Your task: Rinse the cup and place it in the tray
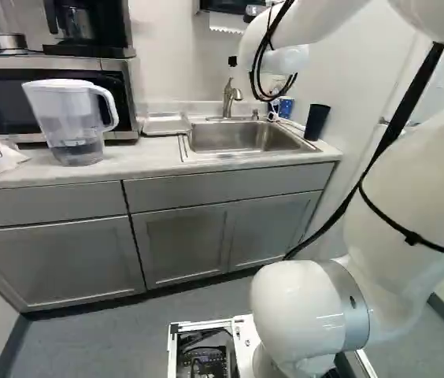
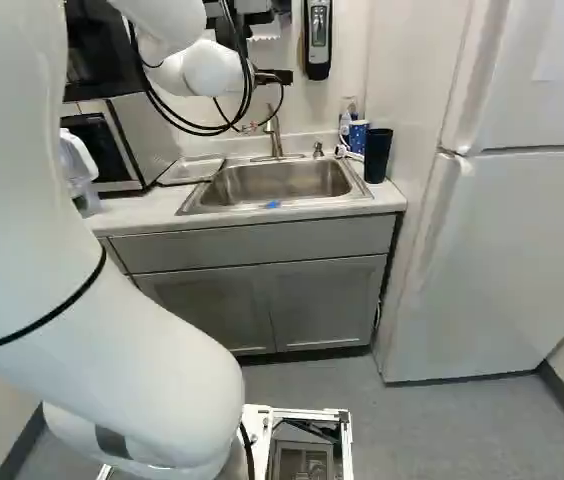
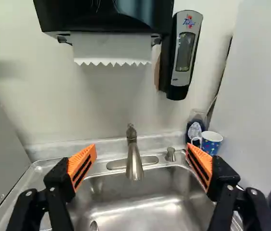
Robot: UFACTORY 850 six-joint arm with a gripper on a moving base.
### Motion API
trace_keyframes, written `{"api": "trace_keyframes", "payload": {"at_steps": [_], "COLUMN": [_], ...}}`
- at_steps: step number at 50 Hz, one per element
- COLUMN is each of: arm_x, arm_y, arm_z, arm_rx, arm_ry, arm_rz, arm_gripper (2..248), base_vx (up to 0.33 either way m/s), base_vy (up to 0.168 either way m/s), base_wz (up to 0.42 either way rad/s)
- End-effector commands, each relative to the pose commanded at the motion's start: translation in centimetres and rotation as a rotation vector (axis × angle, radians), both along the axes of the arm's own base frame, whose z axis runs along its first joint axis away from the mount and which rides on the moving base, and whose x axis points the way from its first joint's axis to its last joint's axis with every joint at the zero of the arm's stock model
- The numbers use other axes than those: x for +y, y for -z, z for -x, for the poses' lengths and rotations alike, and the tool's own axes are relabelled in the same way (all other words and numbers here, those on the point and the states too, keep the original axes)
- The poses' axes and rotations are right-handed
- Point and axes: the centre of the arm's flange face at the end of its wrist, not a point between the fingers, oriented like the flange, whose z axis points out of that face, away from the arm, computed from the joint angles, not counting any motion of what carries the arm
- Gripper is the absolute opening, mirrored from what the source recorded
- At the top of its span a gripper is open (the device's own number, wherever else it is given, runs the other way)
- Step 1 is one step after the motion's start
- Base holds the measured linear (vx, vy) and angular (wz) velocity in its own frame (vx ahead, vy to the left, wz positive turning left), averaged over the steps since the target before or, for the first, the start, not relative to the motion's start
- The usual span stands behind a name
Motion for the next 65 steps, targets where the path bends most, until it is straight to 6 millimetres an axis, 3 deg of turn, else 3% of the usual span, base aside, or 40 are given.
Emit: {"api": "trace_keyframes", "payload": {"at_steps": [21,44,65], "arm_x": [0.0,0.0,0.0], "arm_y": [0.0,0.0,0.0], "arm_z": [0.0,0.0,0.0], "arm_rx": [0.0,0.0,0.0], "arm_ry": [0.0,0.0,0.0], "arm_rz": [0.0,0.0,0.0], "arm_gripper": [247,247,247], "base_vx": [0.04,0.071,0.073], "base_vy": [-0.058,-0.083,-0.001], "base_wz": [0.139,-0.029,-0.008]}}
